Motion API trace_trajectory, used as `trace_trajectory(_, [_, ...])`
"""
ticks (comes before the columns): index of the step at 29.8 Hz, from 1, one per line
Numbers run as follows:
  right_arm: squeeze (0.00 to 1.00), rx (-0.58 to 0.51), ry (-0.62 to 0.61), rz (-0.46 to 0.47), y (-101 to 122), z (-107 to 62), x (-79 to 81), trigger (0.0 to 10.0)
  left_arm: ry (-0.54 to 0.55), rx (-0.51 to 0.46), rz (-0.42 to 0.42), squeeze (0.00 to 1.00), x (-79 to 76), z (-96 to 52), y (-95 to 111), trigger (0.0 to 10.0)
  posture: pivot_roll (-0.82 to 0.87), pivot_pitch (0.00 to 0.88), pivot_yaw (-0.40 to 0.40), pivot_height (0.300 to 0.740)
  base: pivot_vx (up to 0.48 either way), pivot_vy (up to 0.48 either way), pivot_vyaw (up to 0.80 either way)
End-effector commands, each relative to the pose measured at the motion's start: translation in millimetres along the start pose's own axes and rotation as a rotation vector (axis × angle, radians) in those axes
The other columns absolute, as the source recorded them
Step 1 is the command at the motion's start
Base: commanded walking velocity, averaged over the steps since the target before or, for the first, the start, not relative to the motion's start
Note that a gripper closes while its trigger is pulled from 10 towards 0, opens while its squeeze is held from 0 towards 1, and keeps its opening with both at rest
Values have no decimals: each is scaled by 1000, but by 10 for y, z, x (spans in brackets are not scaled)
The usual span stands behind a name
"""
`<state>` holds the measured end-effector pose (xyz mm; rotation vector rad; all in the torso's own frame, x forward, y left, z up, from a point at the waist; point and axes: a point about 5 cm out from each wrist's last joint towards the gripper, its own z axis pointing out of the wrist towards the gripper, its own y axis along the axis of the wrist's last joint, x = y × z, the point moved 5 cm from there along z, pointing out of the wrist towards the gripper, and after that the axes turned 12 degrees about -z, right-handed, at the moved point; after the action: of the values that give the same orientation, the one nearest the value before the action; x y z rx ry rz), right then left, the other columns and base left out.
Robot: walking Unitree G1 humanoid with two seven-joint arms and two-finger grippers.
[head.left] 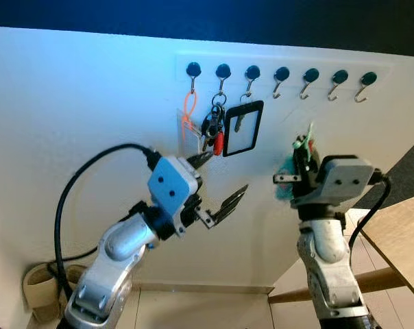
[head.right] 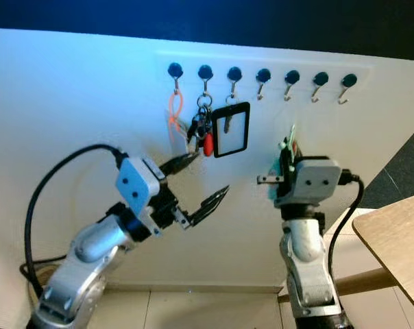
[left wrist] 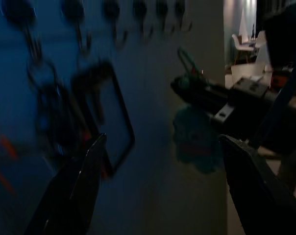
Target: Hang keys on a hook
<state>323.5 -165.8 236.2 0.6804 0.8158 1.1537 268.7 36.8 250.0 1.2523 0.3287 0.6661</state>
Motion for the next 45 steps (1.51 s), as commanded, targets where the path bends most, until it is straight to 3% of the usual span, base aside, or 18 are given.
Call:
trace_trajectory(1, [0,-3,-23,-7,31,22,-44,0,-28,-14,-14,0,-66,29,47,10000,66,111,-67,740,0,0,0])
trace_trajectory(13, [0,5,-15,-48,94,190,-37,0,-91,1,-1,0,-203,125,97,10000,66,111,-72,740,0,0,0])
trace_trajectory(27, [0,-84,22,-147,290,343,22,0,-105,19,1,0,-254,161,66,10000,68,108,-75,740,0,0,0])
trace_trajectory(45, [0,-45,33,-196,204,381,31,0,-104,32,-1,0,-265,148,37,10000,66,101,-79,740,0,0,0])
